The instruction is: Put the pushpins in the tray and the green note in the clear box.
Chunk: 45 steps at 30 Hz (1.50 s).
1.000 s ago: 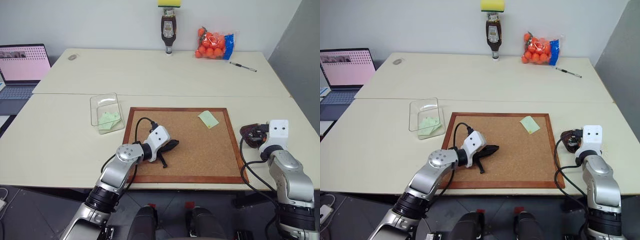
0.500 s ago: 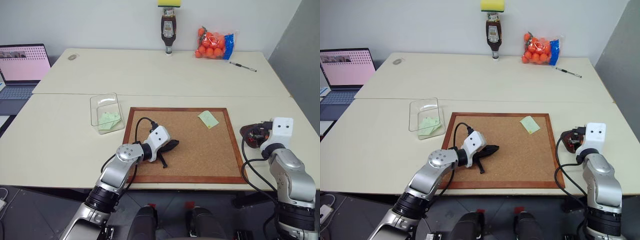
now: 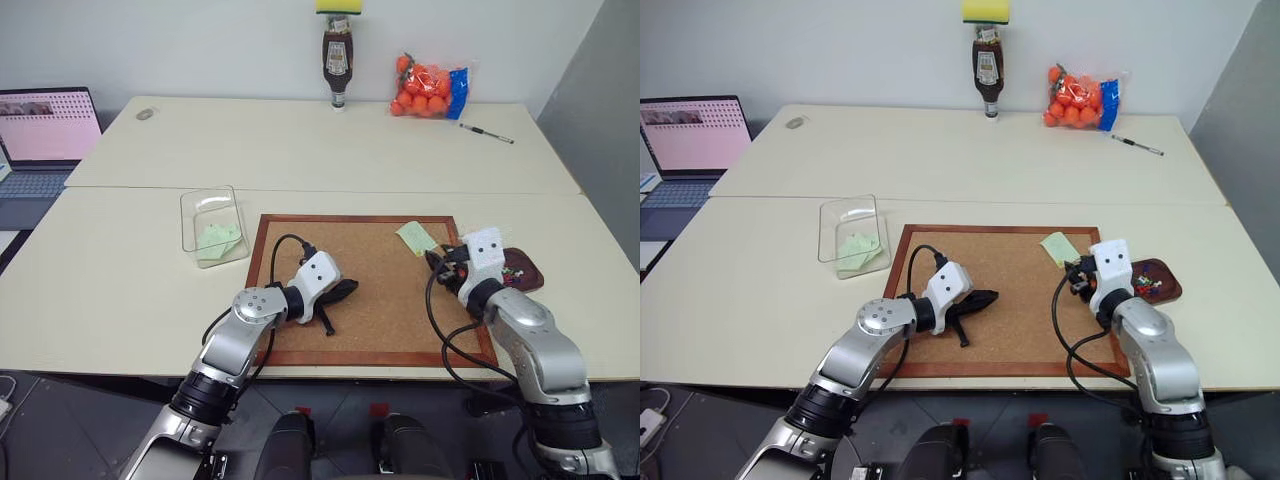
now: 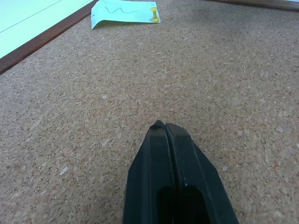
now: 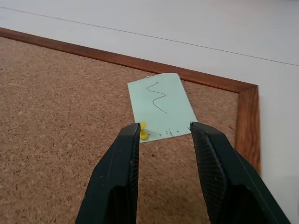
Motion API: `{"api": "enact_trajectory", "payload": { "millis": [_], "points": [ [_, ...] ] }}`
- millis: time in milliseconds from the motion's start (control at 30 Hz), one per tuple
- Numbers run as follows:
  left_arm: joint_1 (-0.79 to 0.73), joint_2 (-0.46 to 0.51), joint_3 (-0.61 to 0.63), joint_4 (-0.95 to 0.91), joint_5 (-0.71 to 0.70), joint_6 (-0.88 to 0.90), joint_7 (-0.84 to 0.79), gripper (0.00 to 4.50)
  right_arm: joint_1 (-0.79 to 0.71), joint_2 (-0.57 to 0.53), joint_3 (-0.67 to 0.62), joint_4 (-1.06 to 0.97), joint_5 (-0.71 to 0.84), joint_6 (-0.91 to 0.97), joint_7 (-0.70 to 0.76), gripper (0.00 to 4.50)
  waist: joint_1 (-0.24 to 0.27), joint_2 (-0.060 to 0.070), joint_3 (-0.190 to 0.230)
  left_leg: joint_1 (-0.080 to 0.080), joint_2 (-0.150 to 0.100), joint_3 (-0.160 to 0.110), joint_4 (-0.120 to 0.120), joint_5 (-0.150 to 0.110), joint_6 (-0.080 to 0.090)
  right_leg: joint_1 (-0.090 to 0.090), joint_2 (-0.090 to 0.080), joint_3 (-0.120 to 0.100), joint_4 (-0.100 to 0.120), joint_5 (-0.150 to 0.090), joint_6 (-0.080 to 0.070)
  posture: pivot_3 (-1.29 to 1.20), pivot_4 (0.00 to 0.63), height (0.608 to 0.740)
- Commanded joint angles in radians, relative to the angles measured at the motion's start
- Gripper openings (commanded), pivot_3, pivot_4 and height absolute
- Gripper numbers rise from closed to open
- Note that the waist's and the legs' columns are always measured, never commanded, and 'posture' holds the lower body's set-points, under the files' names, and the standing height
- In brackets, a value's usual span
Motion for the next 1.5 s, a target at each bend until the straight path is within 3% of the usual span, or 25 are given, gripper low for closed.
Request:
{"api": "enact_trajectory", "payload": {
  "millis": [33,333,433,633,1300,1467,1500],
  "points": [
    [0.034,0.007,-0.042,0.032,0.023,0.034,-0.014,0.00,-0.052,0.005,0.036,0.068,-0.028,-0.066,0.019,1.79,0.000,0.000,0.000,0.000,0.000,0.000,0.000,0.000,0.000,0.000,0.000,0.000,0.000,0.000,0.000,0.00,0.150,0.740],
    [0.041,0.004,-0.046,0.019,0.022,0.042,-0.007,0.00,-0.104,0.025,0.048,0.180,-0.056,-0.121,0.017,1.79,0.000,0.000,0.000,0.000,0.000,0.000,0.000,0.000,0.000,0.000,0.000,0.000,0.000,0.000,0.000,0.00,0.150,0.740],
    [0.042,0.004,-0.046,0.017,0.022,0.043,-0.005,0.00,-0.108,0.030,0.040,0.194,-0.056,-0.129,0.014,1.37,0.000,0.000,0.000,0.000,0.000,0.000,0.000,0.000,0.000,0.000,0.000,0.000,0.000,0.000,0.000,0.00,0.150,0.740],
    [0.044,0.005,-0.046,0.015,0.022,0.044,-0.004,0.00,-0.107,0.034,0.027,0.191,-0.045,-0.131,0.019,0.04,0.000,0.000,0.000,0.000,0.000,0.000,0.000,0.000,0.000,0.000,0.000,0.000,0.000,0.000,0.000,0.00,0.150,0.740],
    [0.036,-0.021,-0.017,0.027,0.009,0.072,0.027,0.00,-0.079,0.026,0.014,-0.006,-0.001,-0.111,0.048,0.04,0.000,0.000,0.000,0.000,0.000,0.000,0.000,0.000,0.000,0.000,0.000,0.000,0.000,0.000,0.000,0.00,0.150,0.740],
    [0.010,-0.069,0.052,0.014,-0.058,0.131,0.054,0.00,-0.059,0.009,0.034,-0.043,-0.010,-0.104,0.062,0.04,0.002,0.000,0.000,0.000,0.000,0.000,0.001,0.000,0.000,0.000,0.000,0.000,0.000,0.000,0.001,0.00,0.150,0.740],
    [0.000,-0.088,0.078,-0.004,-0.099,0.172,0.052,0.19,-0.054,0.008,0.038,-0.050,-0.011,-0.103,0.063,0.01,0.002,0.000,0.000,0.000,0.000,-0.001,0.001,0.000,0.000,0.000,0.000,0.000,0.000,0.001,0.001,0.00,0.150,0.740]
  ]
}}
